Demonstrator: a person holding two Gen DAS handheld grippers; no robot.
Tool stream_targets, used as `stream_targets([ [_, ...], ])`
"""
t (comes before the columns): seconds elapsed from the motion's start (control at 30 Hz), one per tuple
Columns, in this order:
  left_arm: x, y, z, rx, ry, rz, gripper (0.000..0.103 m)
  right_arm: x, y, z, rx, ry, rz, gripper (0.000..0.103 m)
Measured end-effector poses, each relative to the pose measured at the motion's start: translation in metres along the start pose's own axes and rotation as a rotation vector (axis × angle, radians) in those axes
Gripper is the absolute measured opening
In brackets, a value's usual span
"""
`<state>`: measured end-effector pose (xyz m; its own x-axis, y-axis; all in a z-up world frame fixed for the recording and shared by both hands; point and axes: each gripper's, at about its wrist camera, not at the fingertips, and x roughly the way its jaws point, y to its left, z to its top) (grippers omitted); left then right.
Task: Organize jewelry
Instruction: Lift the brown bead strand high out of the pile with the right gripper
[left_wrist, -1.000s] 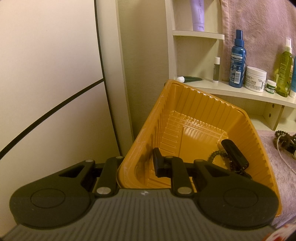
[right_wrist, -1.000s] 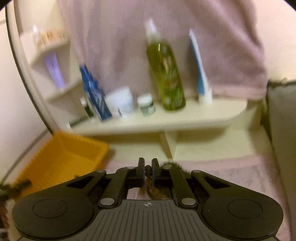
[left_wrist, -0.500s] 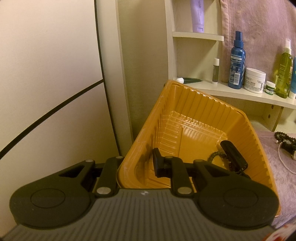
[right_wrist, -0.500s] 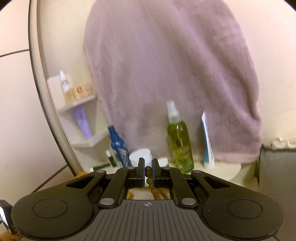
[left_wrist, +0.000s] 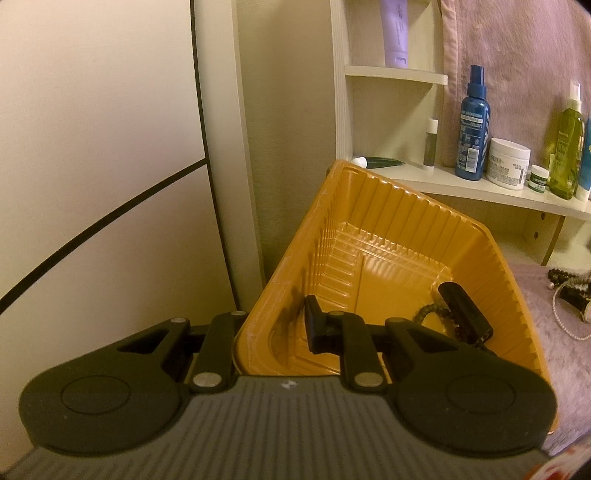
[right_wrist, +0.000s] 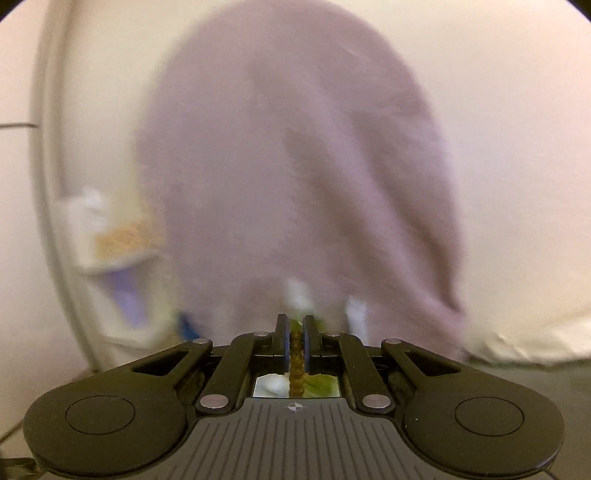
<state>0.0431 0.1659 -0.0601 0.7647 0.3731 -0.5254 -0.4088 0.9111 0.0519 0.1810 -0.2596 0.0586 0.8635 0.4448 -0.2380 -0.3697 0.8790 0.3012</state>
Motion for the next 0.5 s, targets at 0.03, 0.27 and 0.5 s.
stream_targets([
  [0.03,0.0,0.0,0.0,-0.002,0.0,0.0,0.017,0.009,-0.007,-0.011,0.039,0.063,-0.001,0.007],
  [0.27,-0.001,0.0,0.001,0.007,0.0,-0.003,0.017,0.019,0.009,-0.027,0.042,0.12,0.151,0.007],
  [0.5,-0.001,0.001,0.001,0.004,0.0,-0.004,0.017,-0.02,0.022,0.032,-0.01,-0.108,0.174,0.007],
])
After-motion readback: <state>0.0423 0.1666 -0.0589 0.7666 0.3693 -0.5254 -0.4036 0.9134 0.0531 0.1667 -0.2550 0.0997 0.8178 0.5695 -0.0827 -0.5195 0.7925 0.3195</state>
